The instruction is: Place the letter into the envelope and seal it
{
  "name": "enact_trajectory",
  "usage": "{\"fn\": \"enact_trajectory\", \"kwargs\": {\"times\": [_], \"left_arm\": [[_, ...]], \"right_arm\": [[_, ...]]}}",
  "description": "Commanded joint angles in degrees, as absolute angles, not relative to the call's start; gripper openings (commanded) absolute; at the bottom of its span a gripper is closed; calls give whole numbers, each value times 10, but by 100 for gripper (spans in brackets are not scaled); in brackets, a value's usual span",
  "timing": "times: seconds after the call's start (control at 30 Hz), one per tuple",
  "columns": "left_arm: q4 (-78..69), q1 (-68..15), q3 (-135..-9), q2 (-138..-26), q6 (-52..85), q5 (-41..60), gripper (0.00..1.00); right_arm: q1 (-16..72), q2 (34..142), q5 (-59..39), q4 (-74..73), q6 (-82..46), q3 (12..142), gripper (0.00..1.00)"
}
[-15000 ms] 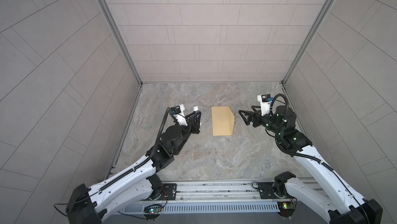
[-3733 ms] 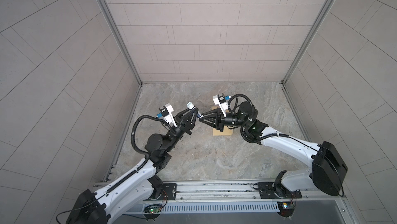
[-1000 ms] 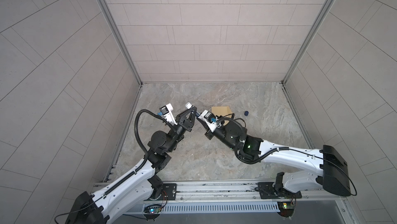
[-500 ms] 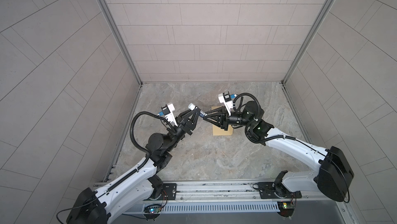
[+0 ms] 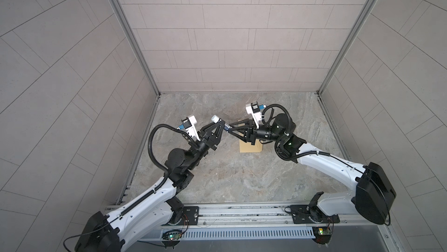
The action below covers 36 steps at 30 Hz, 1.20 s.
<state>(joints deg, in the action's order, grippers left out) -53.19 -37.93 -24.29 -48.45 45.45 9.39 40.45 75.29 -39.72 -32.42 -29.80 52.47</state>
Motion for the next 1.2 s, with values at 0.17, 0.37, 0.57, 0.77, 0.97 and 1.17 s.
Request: {"fn": "enact_trajectory", "kwargs": {"times": [0.17,0.37,0.57,0.77,0.97,1.17], "left_arm": [[-520,-386,-252,-468,468,85,0],[-516,-386,-252,-466,468,84,0],[-516,-385,-253,-468,468,81,0],[-516,-385,-251,-468,469,80,0],[-515,-386,-251,-466,469,80,0],[-514,-385,-249,-464,468,77,0]], "right_arm": [[578,678,81,-263,145,465,70],[621,695,170,-357,209,443,66],[629,711,192,-373,217,450,60],[639,721,192,-384,216,458,52],[653,741,202,-397,222,470,49],[661,750,215,-409,224,476,43]]}}
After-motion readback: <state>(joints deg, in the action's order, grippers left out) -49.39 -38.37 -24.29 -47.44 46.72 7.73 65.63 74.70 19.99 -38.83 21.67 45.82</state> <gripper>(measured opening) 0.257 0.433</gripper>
